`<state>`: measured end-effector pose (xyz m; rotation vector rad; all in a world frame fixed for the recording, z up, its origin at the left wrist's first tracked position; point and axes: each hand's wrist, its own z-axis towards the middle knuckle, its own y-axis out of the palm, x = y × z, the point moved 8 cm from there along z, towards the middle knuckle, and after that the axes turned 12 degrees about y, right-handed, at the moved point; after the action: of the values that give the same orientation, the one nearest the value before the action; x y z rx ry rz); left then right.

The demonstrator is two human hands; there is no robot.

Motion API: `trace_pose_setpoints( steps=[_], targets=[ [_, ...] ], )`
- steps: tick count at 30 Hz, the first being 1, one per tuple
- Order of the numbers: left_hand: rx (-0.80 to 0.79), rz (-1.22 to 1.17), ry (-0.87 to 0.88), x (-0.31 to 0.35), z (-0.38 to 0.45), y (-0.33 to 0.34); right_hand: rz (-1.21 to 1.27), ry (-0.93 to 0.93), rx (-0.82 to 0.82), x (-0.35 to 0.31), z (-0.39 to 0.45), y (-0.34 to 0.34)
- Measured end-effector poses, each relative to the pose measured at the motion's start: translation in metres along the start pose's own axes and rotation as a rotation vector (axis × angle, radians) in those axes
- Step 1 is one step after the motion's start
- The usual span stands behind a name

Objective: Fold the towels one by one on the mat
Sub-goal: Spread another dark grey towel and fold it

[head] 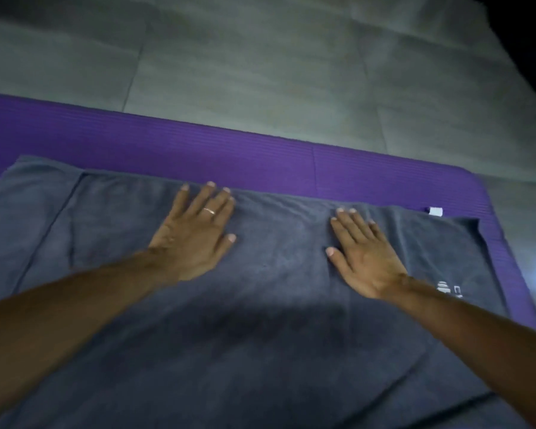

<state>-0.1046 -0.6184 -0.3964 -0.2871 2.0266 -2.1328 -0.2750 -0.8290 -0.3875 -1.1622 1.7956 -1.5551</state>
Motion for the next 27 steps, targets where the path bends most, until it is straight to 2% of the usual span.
trace_pose_setpoints(
  steps=[2, 4, 5, 8, 9, 11, 12, 14, 17, 18, 20, 23, 25, 27],
  targets=[
    [0.015, -0.091, 0.156, 0.061, 0.035, -0.004, 0.059, -0.08, 0.046, -0.01, -0.018, 0.005],
    [-0.068, -0.199, 0.162, 0.114, 0.068, 0.004, 0.143, -0.081, 0.015, -0.006, -0.028, 0.02],
    [-0.122, -0.236, 0.107, 0.131, 0.08, 0.013, 0.16, -0.055, 0.005, 0.007, -0.028, 0.029],
    [-0.168, -0.17, -0.074, 0.147, 0.097, 0.033, 0.178, 0.194, 0.049, 0.09, -0.014, 0.048],
    [-0.178, -0.13, -0.092, 0.147, 0.099, 0.036, 0.175, 0.297, 0.031, 0.121, -0.007, 0.05],
    [-0.234, -0.108, -0.103, 0.15, 0.101, 0.034, 0.111, 0.374, -0.046, 0.155, 0.002, 0.053],
    [-0.244, -0.127, -0.12, 0.155, 0.104, 0.033, 0.124, 0.358, -0.031, 0.154, 0.006, 0.049],
    [-0.181, -0.193, -0.13, 0.173, 0.114, 0.026, 0.271, 0.248, 0.106, 0.125, 0.007, 0.027],
    [-0.179, -0.196, -0.064, 0.202, 0.121, 0.033, 0.414, 0.07, 0.08, 0.099, -0.015, 0.038],
    [-0.186, -0.165, -0.071, 0.203, 0.12, 0.036, 0.401, 0.103, 0.085, 0.116, -0.02, 0.047],
    [-0.209, -0.12, -0.1, 0.199, 0.119, 0.039, 0.33, 0.322, 0.112, 0.182, -0.021, 0.063],
    [-0.234, -0.102, -0.127, 0.203, 0.121, 0.036, 0.236, 0.534, -0.057, 0.259, -0.015, 0.075],
    [-0.19, -0.134, -0.106, 0.224, 0.126, 0.027, 0.231, 0.493, 0.019, 0.251, -0.009, 0.058],
    [-0.104, -0.182, -0.023, 0.257, 0.134, 0.022, 0.285, 0.32, 0.081, 0.215, -0.014, 0.047]
  ],
)
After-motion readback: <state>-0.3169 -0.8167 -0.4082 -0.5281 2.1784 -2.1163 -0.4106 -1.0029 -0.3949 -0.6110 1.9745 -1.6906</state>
